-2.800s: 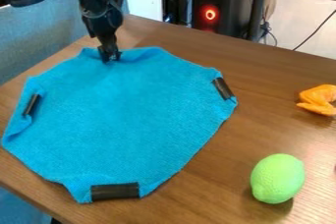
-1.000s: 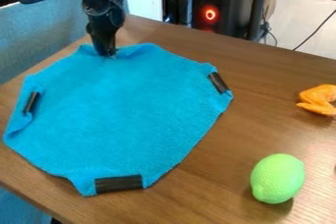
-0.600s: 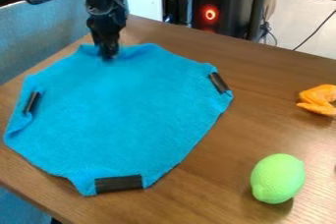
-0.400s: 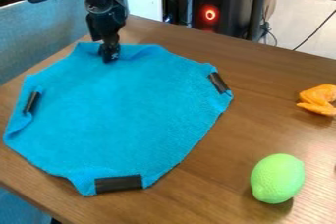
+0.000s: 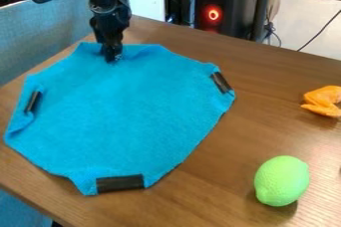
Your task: Fold the cloth from top to bottom
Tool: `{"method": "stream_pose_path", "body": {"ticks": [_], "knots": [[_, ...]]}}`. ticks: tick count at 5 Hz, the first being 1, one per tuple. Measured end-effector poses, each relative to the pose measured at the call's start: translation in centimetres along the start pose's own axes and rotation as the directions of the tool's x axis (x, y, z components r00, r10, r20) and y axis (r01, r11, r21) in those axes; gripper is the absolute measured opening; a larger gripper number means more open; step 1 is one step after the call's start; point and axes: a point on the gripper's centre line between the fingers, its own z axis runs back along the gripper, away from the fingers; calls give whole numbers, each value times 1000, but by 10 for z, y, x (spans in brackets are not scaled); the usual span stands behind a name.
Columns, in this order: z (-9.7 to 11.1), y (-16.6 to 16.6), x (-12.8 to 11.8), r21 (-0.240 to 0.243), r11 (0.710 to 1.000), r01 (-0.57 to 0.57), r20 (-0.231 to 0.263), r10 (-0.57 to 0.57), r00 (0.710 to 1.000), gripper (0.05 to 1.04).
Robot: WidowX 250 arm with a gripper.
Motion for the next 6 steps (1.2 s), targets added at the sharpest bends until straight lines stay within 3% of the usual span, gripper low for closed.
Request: {"method": "stream_pose_path", "body": {"ticks": [1,2,3,4,5,6], "knots": [[-1,0,0,-1,1000,0,-1,0,1000,391],[-1,-3,-1,-12,1000,3,1,-3,1000,187],[7,-9,-1,-20,1000,2,27,-1,1000,93],[36,-18,7,-31,1000,4,94,-1,996,82],[65,-48,17,-55,997,59,152,-50,987,82],[85,-85,14,-76,989,128,168,-114,979,82]]}}
